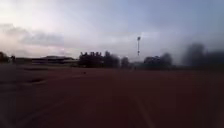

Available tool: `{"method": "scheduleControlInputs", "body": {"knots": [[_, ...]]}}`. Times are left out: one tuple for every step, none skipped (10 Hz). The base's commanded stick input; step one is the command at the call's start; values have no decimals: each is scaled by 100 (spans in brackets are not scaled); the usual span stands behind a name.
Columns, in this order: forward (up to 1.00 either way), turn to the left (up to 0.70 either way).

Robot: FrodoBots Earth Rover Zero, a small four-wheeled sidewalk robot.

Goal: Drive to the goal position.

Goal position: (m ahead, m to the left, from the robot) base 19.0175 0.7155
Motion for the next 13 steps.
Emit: {"method": "scheduleControlInputs", "body": {"knots": [[70, 0], [70, 0], [70, 0], [70, 0], [70, 0], [70, 0], [70, 0], [70, 0], [70, 0], [70, 0], [70, 0], [70, 0], [70, 0]]}}
